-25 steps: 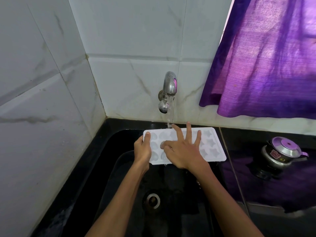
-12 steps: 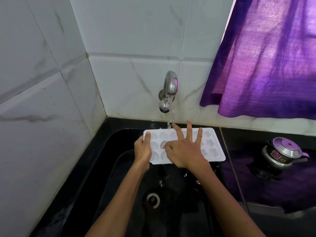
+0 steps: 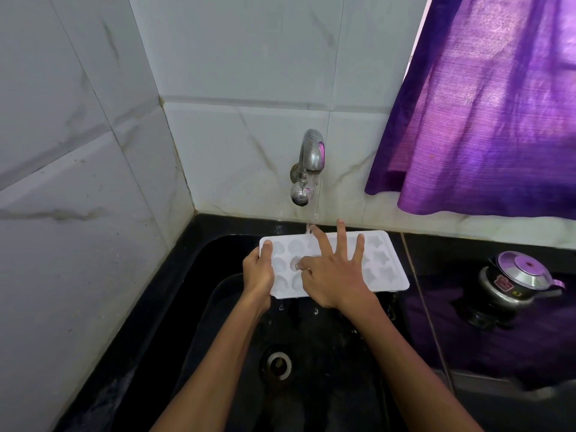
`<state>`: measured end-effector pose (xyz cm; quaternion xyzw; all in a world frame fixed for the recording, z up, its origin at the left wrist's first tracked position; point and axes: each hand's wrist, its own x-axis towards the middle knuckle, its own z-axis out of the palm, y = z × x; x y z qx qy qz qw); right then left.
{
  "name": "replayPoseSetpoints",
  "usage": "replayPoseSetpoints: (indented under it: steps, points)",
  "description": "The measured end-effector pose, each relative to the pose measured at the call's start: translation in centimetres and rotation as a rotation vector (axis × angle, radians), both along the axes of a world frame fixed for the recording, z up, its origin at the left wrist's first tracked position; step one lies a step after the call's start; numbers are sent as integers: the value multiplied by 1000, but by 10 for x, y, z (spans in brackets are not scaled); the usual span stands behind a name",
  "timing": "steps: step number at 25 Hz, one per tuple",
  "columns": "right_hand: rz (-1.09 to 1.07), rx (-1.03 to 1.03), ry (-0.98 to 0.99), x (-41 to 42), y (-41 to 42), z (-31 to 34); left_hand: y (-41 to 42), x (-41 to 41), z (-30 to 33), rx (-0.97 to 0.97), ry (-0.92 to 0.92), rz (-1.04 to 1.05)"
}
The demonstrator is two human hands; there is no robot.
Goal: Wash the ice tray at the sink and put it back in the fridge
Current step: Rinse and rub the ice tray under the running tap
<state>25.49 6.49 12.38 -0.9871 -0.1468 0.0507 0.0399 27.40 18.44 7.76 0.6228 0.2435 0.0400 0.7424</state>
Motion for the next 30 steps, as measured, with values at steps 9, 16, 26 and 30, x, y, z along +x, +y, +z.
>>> replayPoseSetpoints:
  steps: [9,16,26,30]
  points:
    - [-39,164,-64,-22,-15,-4,5,3,2,-38,6,40]
    - [18,116,-112,-33,-2,-17,-1,-1,3,-67,24,47]
    - [24,50,-130,-33,1,-12,-1,-5,3,-47,30,35]
    - [0,-30,-145,-34,-1,-10,-2,-5,4,-43,19,39]
